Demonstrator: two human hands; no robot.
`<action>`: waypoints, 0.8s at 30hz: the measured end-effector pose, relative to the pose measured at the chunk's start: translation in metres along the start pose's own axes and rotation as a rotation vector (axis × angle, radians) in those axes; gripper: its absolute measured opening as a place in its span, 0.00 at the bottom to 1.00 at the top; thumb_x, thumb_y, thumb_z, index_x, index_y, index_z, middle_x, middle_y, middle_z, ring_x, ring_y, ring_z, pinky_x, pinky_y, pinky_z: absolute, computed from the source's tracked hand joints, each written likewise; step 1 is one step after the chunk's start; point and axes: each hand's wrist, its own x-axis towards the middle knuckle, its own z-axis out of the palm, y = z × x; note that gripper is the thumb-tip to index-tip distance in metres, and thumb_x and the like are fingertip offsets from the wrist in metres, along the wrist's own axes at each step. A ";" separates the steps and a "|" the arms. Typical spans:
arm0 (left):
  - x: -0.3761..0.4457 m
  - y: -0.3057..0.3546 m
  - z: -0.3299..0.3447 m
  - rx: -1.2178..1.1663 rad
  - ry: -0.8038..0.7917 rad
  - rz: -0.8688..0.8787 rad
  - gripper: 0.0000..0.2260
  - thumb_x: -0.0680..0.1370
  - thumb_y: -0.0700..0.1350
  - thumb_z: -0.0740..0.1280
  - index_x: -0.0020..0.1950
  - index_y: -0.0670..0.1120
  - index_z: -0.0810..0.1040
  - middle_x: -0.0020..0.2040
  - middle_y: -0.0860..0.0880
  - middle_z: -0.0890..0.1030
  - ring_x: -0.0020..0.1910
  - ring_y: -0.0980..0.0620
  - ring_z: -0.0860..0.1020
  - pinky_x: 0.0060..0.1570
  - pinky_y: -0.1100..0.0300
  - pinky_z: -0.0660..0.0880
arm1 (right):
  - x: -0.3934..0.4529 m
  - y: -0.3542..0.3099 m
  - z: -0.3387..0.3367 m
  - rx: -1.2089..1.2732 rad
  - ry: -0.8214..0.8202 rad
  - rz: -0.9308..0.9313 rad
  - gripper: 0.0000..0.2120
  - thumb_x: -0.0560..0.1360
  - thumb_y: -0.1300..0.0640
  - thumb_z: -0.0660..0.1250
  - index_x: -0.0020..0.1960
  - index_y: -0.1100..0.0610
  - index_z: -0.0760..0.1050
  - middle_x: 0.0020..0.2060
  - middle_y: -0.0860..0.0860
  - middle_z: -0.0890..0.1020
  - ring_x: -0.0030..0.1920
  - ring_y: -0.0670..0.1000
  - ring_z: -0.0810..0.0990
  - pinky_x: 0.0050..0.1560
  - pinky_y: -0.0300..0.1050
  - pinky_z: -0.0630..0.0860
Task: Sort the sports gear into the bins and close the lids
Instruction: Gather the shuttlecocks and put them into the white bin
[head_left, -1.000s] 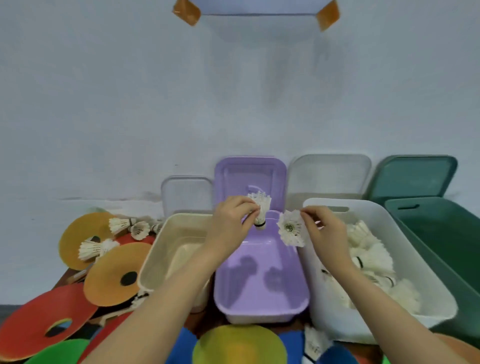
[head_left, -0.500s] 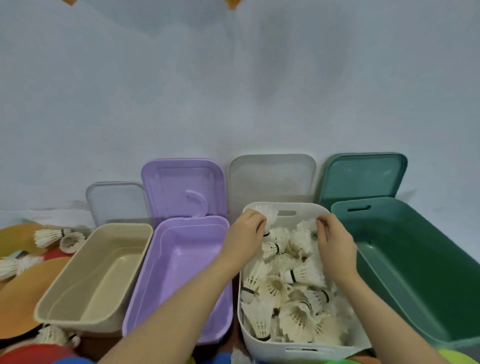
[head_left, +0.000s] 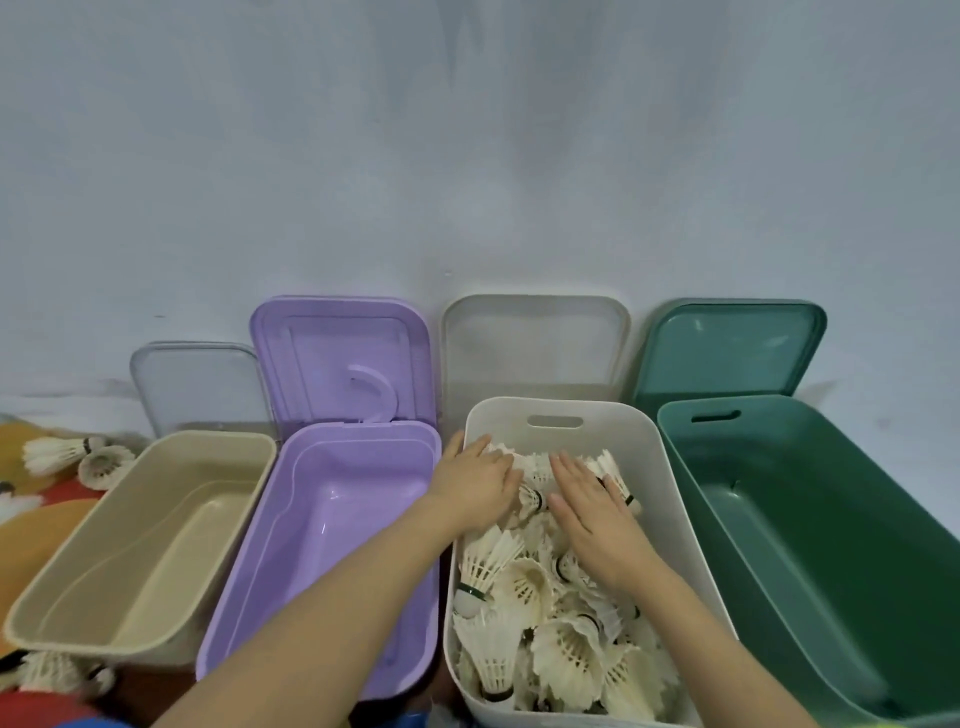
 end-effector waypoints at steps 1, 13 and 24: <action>-0.001 0.000 -0.001 0.016 -0.024 0.008 0.22 0.83 0.52 0.45 0.73 0.46 0.63 0.73 0.50 0.64 0.75 0.51 0.53 0.72 0.49 0.40 | 0.001 0.000 0.000 -0.034 -0.028 0.025 0.25 0.80 0.42 0.39 0.76 0.45 0.44 0.74 0.40 0.46 0.74 0.40 0.42 0.73 0.42 0.36; -0.045 -0.012 -0.029 -0.012 0.478 0.049 0.21 0.74 0.50 0.52 0.55 0.44 0.80 0.54 0.47 0.81 0.54 0.47 0.79 0.60 0.54 0.60 | -0.010 -0.035 -0.035 -0.222 0.168 0.004 0.25 0.81 0.43 0.45 0.76 0.46 0.48 0.76 0.49 0.56 0.74 0.52 0.55 0.72 0.48 0.47; -0.133 -0.085 -0.060 0.060 0.602 -0.087 0.18 0.71 0.48 0.55 0.50 0.46 0.82 0.46 0.51 0.83 0.43 0.49 0.81 0.50 0.56 0.71 | -0.002 -0.135 -0.022 -0.179 0.405 -0.158 0.16 0.79 0.54 0.57 0.65 0.53 0.72 0.61 0.51 0.77 0.61 0.57 0.73 0.59 0.49 0.65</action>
